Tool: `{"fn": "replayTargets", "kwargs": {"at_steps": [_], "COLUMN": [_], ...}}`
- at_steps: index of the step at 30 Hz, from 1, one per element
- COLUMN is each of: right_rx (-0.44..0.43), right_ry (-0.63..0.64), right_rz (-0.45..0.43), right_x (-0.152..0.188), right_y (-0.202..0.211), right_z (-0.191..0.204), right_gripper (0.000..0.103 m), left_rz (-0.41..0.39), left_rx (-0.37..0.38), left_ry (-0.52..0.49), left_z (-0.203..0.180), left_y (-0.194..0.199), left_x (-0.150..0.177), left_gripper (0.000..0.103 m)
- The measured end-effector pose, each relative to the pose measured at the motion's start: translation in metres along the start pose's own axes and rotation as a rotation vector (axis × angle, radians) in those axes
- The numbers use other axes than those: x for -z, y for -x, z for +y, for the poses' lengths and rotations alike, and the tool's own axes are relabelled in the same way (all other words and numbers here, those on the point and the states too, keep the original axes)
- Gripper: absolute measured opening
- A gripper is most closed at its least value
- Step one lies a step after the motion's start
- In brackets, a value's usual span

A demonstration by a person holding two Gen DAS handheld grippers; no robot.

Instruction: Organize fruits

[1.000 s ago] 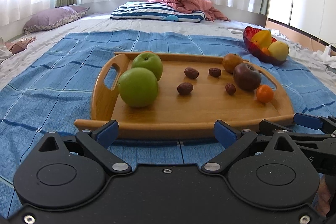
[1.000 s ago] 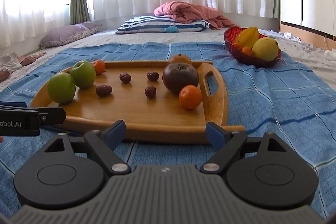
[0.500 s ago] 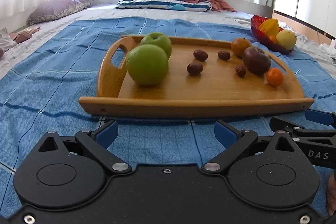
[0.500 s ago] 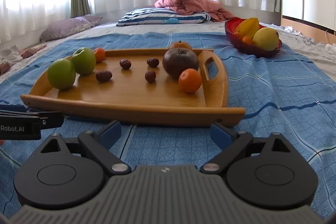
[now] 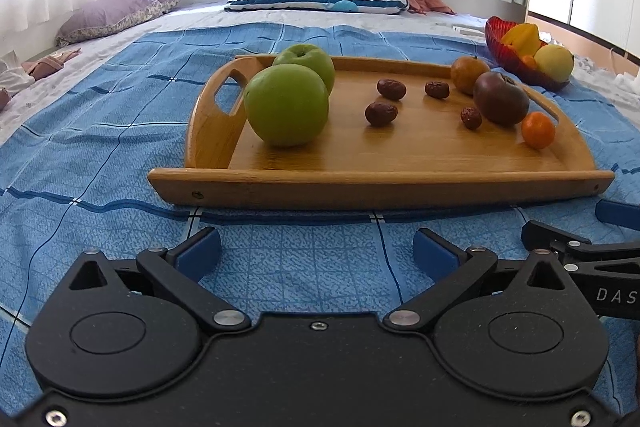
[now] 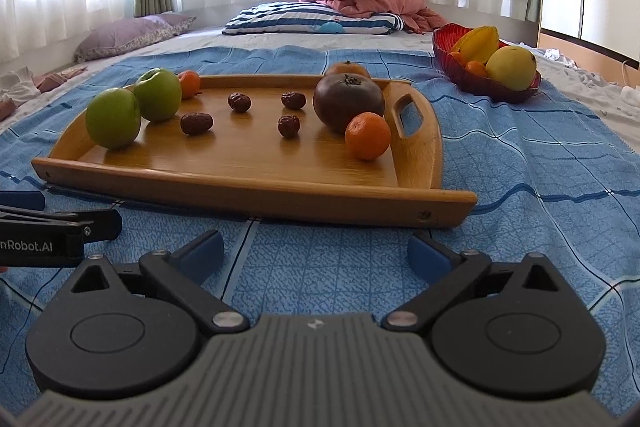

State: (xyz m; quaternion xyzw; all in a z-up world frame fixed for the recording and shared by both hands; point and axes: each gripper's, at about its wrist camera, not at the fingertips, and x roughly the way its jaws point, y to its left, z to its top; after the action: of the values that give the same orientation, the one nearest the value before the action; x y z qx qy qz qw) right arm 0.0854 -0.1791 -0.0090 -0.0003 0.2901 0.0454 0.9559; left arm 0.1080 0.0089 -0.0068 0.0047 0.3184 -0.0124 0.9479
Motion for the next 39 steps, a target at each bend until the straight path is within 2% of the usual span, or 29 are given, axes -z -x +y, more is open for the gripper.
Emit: {"fn": "replayTargets", "kwargs": {"at_steps": [39], "right_rx": [0.001], "right_ry": [-0.002], "right_rz": [-0.003], "right_x": [0.0016], "right_y": [-0.0018], "right_z": [0.0001], "right_gripper": [0.103], "left_rz": [-0.011], "left_rx": [0.01], "left_ry": [0.007], "left_z": [0.0009], "left_y": [-0.0024], "left_x": [0.0042], "left_gripper": [0.103]}}
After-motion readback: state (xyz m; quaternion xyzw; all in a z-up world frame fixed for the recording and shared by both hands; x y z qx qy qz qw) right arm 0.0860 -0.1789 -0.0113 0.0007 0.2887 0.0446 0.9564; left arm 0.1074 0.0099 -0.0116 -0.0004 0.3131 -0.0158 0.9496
